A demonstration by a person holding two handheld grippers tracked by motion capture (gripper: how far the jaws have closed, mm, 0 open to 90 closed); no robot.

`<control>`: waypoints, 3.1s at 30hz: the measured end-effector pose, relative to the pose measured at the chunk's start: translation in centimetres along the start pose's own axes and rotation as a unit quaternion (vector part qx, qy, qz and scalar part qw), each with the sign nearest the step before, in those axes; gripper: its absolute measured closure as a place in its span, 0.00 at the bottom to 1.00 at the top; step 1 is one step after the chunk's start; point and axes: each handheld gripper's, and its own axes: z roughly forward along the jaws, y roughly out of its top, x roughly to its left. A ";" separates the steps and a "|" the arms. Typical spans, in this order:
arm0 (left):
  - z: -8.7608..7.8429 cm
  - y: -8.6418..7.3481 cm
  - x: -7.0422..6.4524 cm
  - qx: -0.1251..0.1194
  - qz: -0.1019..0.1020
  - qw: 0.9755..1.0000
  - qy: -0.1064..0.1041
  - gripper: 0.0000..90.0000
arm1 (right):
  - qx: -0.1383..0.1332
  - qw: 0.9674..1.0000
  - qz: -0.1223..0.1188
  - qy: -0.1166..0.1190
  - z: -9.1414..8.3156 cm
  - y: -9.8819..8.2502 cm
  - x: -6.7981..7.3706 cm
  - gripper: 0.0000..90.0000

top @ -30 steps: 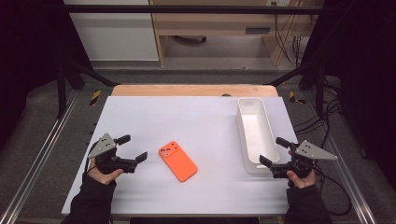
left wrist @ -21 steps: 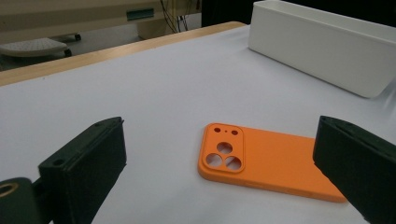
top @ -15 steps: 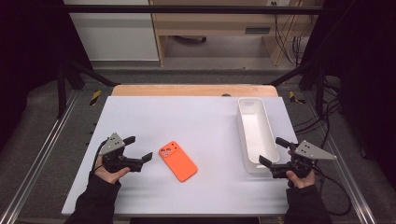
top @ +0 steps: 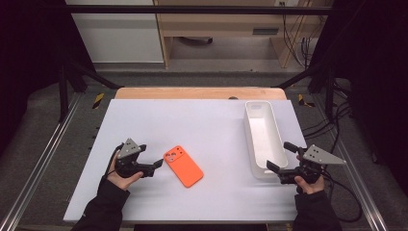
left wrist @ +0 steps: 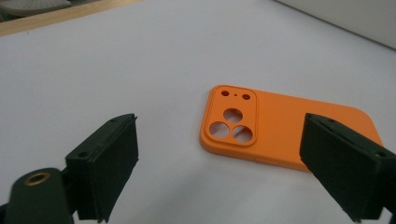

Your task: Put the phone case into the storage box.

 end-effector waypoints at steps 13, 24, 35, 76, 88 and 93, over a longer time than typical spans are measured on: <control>1.1 -0.5 -0.4 0.033 -0.022 0.999 0.017 0.47 | 0.001 1.000 -0.002 0.000 0.0 0.0 0.0 0.00; 1.9 -0.6 -0.7 0.064 -0.022 0.998 0.012 0.75 | 0.004 1.000 -0.003 -0.002 0.1 0.0 0.0 0.00; 2.8 -0.5 -1.2 0.075 -0.018 0.997 0.024 0.96 | 0.003 1.000 -0.003 -0.001 0.0 0.0 0.0 0.00; 6.0 0.2 -1.3 0.076 -0.036 0.995 0.047 1.00 | 0.006 1.000 -0.003 -0.004 0.1 -0.1 -0.1 0.00; 7.2 0.9 -1.4 0.073 -0.042 0.995 0.047 1.00 | 0.006 1.000 -0.003 -0.004 0.1 -0.1 -0.1 0.00; 7.7 1.3 -1.5 0.073 -0.047 0.995 0.047 1.00 | 0.006 1.000 -0.003 -0.004 0.0 -0.1 -0.1 0.00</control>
